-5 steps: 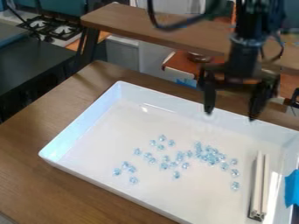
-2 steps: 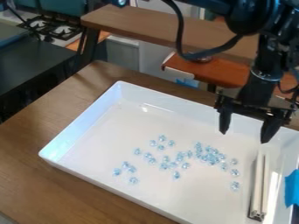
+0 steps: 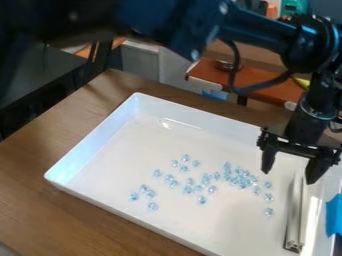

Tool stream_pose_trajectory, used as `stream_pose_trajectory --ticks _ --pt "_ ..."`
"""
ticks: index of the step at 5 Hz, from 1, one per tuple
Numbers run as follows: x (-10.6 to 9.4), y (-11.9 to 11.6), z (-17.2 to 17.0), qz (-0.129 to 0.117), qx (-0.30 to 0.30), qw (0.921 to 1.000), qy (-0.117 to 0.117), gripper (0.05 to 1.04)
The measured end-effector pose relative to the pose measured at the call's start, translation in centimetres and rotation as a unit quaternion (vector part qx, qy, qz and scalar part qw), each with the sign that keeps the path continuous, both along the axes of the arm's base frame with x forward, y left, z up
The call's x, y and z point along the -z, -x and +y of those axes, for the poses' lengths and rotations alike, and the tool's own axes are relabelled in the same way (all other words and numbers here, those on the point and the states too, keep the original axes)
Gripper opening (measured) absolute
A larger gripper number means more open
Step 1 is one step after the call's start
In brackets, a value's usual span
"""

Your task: Sweep into pile

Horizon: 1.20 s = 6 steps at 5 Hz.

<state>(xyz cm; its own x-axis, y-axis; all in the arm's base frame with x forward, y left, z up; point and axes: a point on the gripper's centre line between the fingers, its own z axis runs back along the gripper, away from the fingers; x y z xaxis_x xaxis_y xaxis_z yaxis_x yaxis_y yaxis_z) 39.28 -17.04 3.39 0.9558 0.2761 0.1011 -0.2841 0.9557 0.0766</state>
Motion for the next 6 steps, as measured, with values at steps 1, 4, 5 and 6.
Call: stream_pose_trajectory --ticks 1,4,5,6 --pt "0.6 0.0 -0.9 0.006 0.001 1.0 0.005 1.0" --pt "2.4 0.8 -3.0 0.01 0.008 0.9999 0.003 1.0" --pt "3.1 0.9 -2.9 0.013 0.004 0.9999 -0.007 1.0" --pt "4.4 1.0 -2.6 0.021 0.004 0.9996 -0.019 0.948"
